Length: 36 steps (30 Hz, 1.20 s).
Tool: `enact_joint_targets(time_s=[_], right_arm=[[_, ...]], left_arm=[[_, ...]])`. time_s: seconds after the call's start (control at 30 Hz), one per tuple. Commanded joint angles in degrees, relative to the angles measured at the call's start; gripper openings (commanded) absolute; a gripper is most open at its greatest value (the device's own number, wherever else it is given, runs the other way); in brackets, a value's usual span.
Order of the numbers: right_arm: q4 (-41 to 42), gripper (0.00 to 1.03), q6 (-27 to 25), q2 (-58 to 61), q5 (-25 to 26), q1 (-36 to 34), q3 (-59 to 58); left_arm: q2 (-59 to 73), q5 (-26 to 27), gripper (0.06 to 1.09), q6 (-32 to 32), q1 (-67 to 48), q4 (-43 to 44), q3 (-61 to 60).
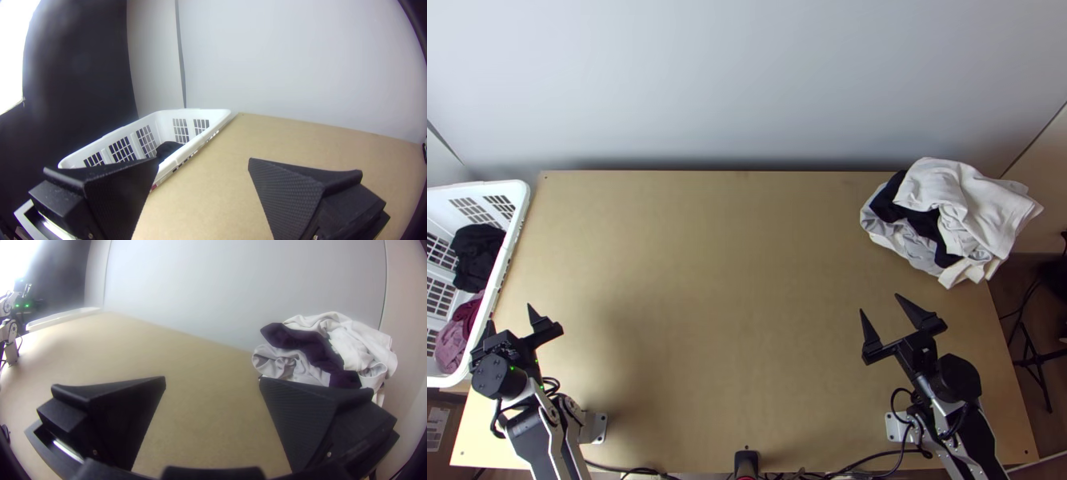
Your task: Fold the t-shirt
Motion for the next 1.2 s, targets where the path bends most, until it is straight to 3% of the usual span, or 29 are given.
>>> enact_joint_targets(time_s=[0.0, 0.27, 0.3, 0.4, 0.63, 0.7, 0.83, 0.97, 1.0, 1.07, 1.17], right_arm=[[0.03, 0.98, 0.03, 0.01, -0.01, 0.01, 0.02], [0.03, 0.98, 0.03, 0.01, -0.01, 0.01, 0.02], [0.03, 0.98, 0.03, 0.01, -0.01, 0.01, 0.02], [0.03, 0.98, 0.03, 0.01, -0.01, 0.01, 0.02], [0.03, 0.98, 0.03, 0.01, -0.01, 0.01, 0.02], [0.12, 0.98, 3.55, 0.01, -0.09, 0.45, 0.02], [0.03, 0.98, 3.64, 0.01, -0.09, 0.54, 0.02], [1.35, 0.98, 14.01, 0.01, 0.96, 1.42, 0.02], [1.53, 0.98, 14.01, -0.08, 3.16, 1.77, 0.11], [4.34, 0.98, 11.46, -0.08, 10.01, 0.71, 0.19], [13.48, 0.98, -2.25, -0.08, 14.23, 0.45, 0.28]], left_arm=[[0.03, -0.05, 1.04, -0.05, 0.11, -0.01, 0.01], [0.12, 1.35, 1.04, -0.14, -0.51, 0.08, 0.01], [0.21, 3.20, 1.04, -0.14, -2.97, 0.08, 0.01], [0.12, 1.97, 1.04, -0.41, -11.23, -0.01, 0.01], [0.21, 1.44, 1.04, -0.49, -7.36, -0.01, 0.01], [0.38, 1.53, 1.04, -0.41, -8.33, -0.01, 0.01], [0.38, 1.53, 1.04, -0.49, -12.02, -0.01, 0.01], [1.17, 1.53, 1.04, -0.49, -13.52, -0.10, 0.01], [0.47, 1.53, 1.04, -0.67, -13.96, -0.10, 0.01], [0.12, 1.53, 1.04, -1.02, -15.54, 0.25, 0.01], [0.03, 1.53, 1.04, -1.55, -16.24, 2.01, 0.19]])
